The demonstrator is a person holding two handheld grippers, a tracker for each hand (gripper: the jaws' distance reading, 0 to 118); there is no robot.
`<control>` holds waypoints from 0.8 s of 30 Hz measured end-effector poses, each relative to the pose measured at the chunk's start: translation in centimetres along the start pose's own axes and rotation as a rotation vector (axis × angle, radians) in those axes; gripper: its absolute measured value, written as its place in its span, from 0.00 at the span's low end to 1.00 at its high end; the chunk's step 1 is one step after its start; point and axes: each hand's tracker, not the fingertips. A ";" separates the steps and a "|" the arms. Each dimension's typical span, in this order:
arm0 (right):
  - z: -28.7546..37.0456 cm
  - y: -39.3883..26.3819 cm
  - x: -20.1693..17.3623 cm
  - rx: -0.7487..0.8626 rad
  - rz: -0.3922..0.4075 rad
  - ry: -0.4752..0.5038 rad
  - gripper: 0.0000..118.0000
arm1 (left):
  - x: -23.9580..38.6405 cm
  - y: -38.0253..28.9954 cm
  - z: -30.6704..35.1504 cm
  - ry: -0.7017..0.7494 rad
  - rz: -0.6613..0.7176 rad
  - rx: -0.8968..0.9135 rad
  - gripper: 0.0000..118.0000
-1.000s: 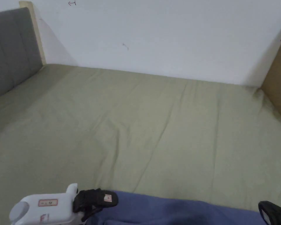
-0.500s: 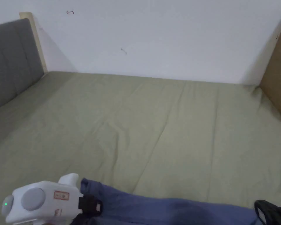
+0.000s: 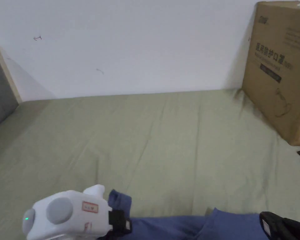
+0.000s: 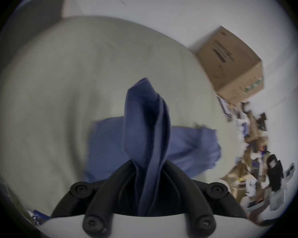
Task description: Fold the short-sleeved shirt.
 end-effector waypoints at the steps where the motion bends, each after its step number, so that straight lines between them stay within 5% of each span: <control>1: 0.2 -0.2 0.2 0.003 -0.006 -0.010 0.00 | 1.3 0.0 -1.8 -0.023 -0.009 -0.031 0.35; 2: 0.4 -0.3 0.3 0.005 -0.011 -0.020 0.00 | 2.1 -0.1 -3.2 -0.044 -0.010 -0.056 0.73; 3: 0.6 -0.4 0.5 0.007 -0.017 -0.030 0.00 | 2.9 -0.2 -4.9 -0.040 -0.016 -0.084 0.94; 4: 0.7 -0.5 0.8 0.007 -0.021 -0.033 0.00 | 3.3 -0.2 -6.0 0.011 -0.026 -0.087 1.00; 13: 0.2 -1.6 1.5 -0.008 -0.035 -0.023 0.00 | -0.2 0.0 1.1 0.134 -0.009 0.035 0.97; 15: -0.3 -1.6 1.5 -0.011 -0.045 -0.012 0.00 | -1.3 -0.8 2.7 0.125 -0.037 0.116 0.81; 16: -0.5 -1.7 1.6 -0.012 -0.054 -0.007 0.00 | -1.3 -1.2 2.8 0.132 -0.042 0.143 0.54; 17: -0.6 -1.7 1.5 -0.012 -0.061 -0.003 0.00 | -1.4 -1.5 2.6 0.152 -0.047 0.132 0.10; 18: -0.7 -1.7 1.5 -0.013 -0.070 0.001 0.00 | -1.2 -1.9 1.8 0.176 -0.046 0.126 0.01; 24: -0.7 -1.8 1.9 -0.033 -0.091 0.006 0.00 | 1.6 -3.7 -6.0 0.179 -0.171 0.010 0.01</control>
